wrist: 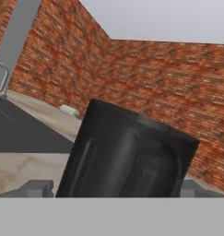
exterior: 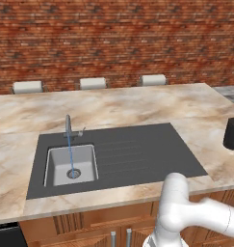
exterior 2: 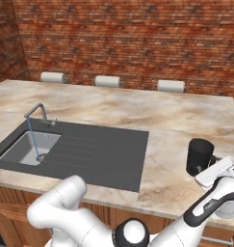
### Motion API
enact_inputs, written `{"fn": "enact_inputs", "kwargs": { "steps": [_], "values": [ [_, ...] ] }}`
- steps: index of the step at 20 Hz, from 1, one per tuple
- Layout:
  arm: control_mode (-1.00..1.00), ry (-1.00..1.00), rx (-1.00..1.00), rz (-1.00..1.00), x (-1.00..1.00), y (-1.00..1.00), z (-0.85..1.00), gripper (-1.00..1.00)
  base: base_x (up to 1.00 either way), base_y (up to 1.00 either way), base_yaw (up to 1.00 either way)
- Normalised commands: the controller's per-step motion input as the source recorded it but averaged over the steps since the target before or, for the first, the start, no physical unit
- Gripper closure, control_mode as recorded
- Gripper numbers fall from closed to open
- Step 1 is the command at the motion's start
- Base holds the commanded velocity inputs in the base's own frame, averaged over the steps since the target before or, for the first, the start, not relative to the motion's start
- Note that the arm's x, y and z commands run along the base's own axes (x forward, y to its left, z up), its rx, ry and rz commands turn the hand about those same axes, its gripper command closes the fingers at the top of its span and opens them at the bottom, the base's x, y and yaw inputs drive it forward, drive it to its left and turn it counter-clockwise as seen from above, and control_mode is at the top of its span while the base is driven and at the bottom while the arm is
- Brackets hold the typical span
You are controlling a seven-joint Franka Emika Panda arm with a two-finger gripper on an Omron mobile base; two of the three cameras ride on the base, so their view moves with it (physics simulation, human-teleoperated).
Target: Turn on the sink faucet and place the jug under the water for a few seconds to fill it up.
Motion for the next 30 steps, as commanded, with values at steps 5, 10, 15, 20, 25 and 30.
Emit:
{"fn": "enact_inputs", "kwargs": {
  "steps": [5, 10, 15, 20, 25, 30],
  "values": [
    [-1.00, 0.00, 0.00, 0.00, 0.00, 0.31, 0.00, -1.00, 0.00, 0.00, 0.00],
    [-1.00, 0.03, 0.00, 0.00, 0.00, 0.30, 0.00, -1.00, 0.00, 0.00, 0.00],
    [-1.00, 0.04, 0.00, 0.00, 0.00, 0.33, 0.00, 1.00, 0.00, 0.00, 0.00],
    [-1.00, 0.03, 0.00, 0.00, 0.00, 0.24, 0.00, 1.00, 0.00, 0.00, 0.00],
    [-1.00, 0.00, 0.01, 0.00, 0.00, 0.19, 0.00, 1.00, 0.00, 0.00, 0.00],
    [-1.00, 0.00, 0.01, 0.00, -0.03, 0.20, 0.14, 1.00, 0.00, 0.00, 0.00]
  ]
}}
